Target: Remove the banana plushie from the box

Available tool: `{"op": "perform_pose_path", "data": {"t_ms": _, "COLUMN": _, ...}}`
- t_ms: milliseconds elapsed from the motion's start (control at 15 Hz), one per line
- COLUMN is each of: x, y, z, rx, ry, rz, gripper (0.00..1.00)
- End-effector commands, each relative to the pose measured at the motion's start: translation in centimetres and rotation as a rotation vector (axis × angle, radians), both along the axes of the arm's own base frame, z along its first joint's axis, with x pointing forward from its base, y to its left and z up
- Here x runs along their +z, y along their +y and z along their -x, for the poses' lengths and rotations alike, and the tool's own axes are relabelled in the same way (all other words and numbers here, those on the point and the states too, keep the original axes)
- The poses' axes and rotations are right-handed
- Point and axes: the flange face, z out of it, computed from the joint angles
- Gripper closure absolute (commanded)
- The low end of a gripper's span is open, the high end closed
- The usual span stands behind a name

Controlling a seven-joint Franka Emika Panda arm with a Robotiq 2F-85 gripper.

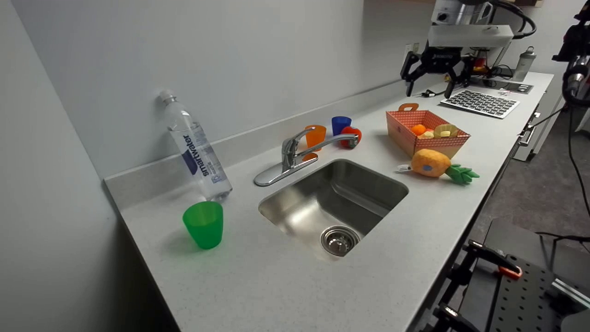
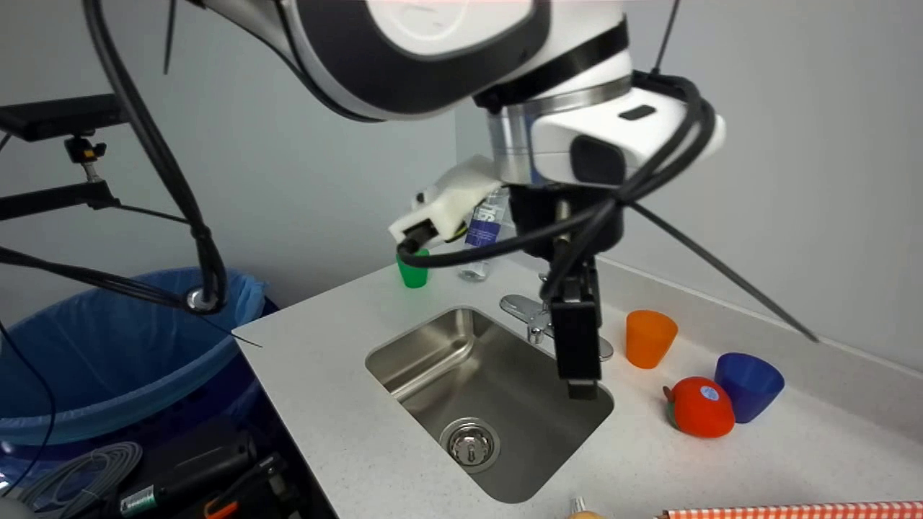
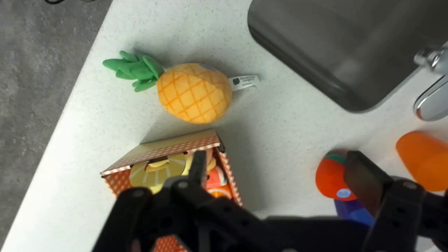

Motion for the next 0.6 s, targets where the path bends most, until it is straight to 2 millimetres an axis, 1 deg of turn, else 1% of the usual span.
{"op": "perform_pose_path", "data": {"t_ms": 0, "x": -1.2, "y": -6.4, "z": -2.9, "rx": -0.155, "ry": 0.014, "rz": -0.005, "gripper": 0.0}}
{"op": "perform_pose_path", "data": {"t_ms": 200, "x": -2.4, "y": -10.5, "z": -4.2, "rx": -0.243, "ry": 0.027, "rz": -0.004, "gripper": 0.0}}
{"op": "perform_pose_path", "data": {"t_ms": 400, "x": -4.4, "y": -13.6, "z": -5.3, "rx": -0.321, "ry": 0.049, "rz": 0.015, "gripper": 0.0}}
{"op": "perform_pose_path", "data": {"t_ms": 533, "x": -5.9, "y": -15.3, "z": -5.8, "rx": -0.376, "ry": 0.07, "rz": 0.027, "gripper": 0.0}}
